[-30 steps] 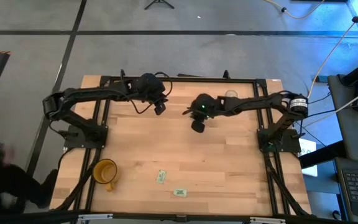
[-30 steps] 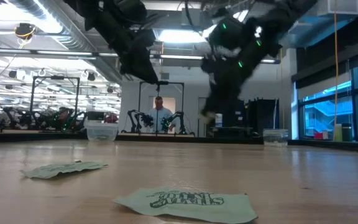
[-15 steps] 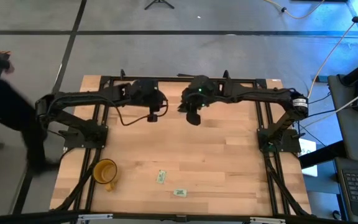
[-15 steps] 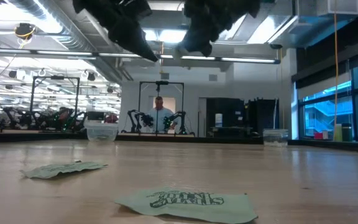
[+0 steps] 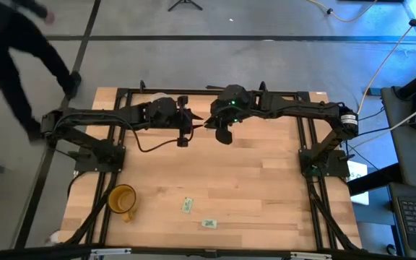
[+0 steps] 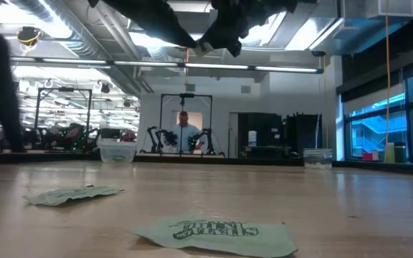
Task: Pick and place Stevia / Truvia into bins
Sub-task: Put the green stevia packet into the transparent container
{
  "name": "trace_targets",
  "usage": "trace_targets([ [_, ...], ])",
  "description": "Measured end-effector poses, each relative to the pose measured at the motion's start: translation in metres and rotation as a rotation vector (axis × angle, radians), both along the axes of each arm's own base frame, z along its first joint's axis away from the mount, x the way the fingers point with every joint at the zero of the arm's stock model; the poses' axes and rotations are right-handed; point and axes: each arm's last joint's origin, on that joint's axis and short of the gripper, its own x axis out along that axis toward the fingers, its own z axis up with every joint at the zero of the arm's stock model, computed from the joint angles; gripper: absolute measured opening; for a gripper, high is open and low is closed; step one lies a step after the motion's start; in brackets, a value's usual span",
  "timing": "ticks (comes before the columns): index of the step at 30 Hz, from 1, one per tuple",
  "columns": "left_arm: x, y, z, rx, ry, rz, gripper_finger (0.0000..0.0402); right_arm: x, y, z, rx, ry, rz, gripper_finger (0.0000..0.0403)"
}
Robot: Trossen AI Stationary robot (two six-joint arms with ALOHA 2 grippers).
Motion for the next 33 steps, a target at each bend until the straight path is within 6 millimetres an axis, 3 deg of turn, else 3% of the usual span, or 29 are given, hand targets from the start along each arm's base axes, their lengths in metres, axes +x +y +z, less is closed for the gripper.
trace_targets([
  [6, 0.0, 0.0, 0.0, 0.003, 0.002, 0.004, 0.0087, 0.001, 0.004, 0.0, -0.004, 0.0, 0.011, 0.0065],
  [15, 0.0, -0.001, -0.001, -0.019, 0.01, -0.04, 0.0007, 0.001, 0.005, 0.0, -0.004, -0.003, 0.013, 0.0065],
  [24, -0.001, 0.0, -0.002, -0.043, 0.01, -0.009, 0.0002, 0.001, 0.004, 0.0, -0.02, -0.005, 0.013, 0.0068],
  [33, -0.015, 0.001, -0.004, -0.135, 0.085, 0.058, 0.0001, -0.006, 0.0, -0.007, -0.047, 0.108, -0.058, 0.0157],
])
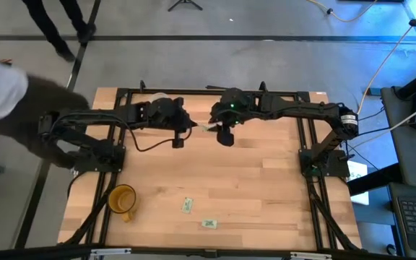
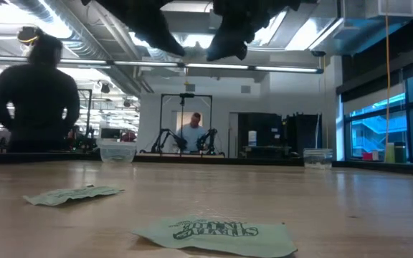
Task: Pick and place Stevia / Truvia into bins
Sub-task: Put the green stevia packet into the transparent container
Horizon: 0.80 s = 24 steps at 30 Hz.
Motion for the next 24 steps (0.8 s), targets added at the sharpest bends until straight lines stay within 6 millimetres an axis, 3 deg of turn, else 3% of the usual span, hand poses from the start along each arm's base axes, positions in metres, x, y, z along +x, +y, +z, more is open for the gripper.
trace_targets([
  [8, -0.029, 0.027, -0.003, -0.297, 0.042, 0.354, 0.0001, -0.004, -0.003, -0.004, -0.098, 0.075, -0.102, 0.0202],
  [17, -0.06, 0.068, -0.015, -0.115, 0.169, 0.872, 0.0001, -0.004, -0.003, -0.004, -0.096, 0.075, -0.108, 0.0204],
  [24, -0.066, 0.099, -0.038, -0.106, 0.31, 1.017, 0.0001, -0.004, -0.003, -0.004, -0.095, 0.075, -0.108, 0.0204],
])
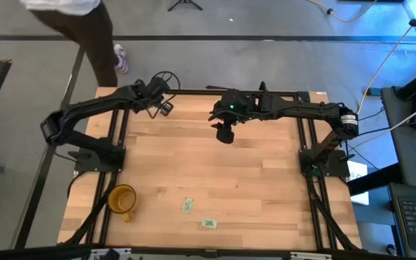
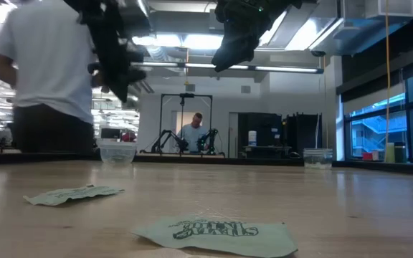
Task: Pick and place Stevia / Truvia into bins
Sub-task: Put the green stevia packet into the transparent container
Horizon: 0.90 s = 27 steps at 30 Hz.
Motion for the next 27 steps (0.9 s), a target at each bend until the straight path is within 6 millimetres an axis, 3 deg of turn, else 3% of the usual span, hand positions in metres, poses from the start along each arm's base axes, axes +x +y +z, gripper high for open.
trace_targets([
  [10, 0.009, 0.032, -0.052, -0.108, 0.164, 0.113, 0.0002, -0.001, 0.0, -0.001, 0.004, 0.015, 0.0, 0.0204],
  [22, 0.019, 0.043, -0.096, -0.173, 0.31, 0.135, 0.0001, -0.002, 0.0, -0.002, 0.004, 0.025, 0.001, 0.0204],
  [27, 0.021, 0.045, -0.103, -0.179, 0.334, 0.138, 0.0008, -0.002, 0.0, -0.002, 0.004, 0.027, 0.001, 0.0204],
])
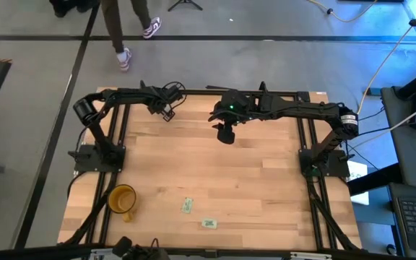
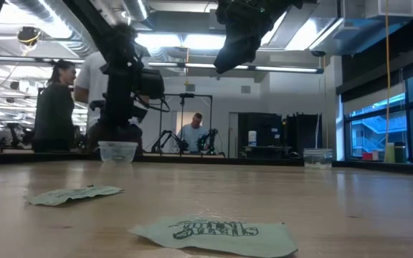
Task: Pick and place Stevia / Truvia into bins
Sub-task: Put the green stevia packet into the transparent container
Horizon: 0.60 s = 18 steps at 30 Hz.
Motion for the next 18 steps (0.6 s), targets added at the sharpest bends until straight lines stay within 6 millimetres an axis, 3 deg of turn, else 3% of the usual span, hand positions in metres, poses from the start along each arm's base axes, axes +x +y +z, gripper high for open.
trace_targets([
  [10, -0.001, -0.001, 0.01, 0.025, -0.02, -0.013, 0.0069, -0.001, 0.0, -0.001, 0.004, 0.009, 0.001, 0.0205],
  [18, -0.007, -0.009, 0.042, 0.104, -0.122, -0.007, 0.0103, 0.001, 0.007, -0.001, 0.003, 0.01, 0.025, 0.0204],
])
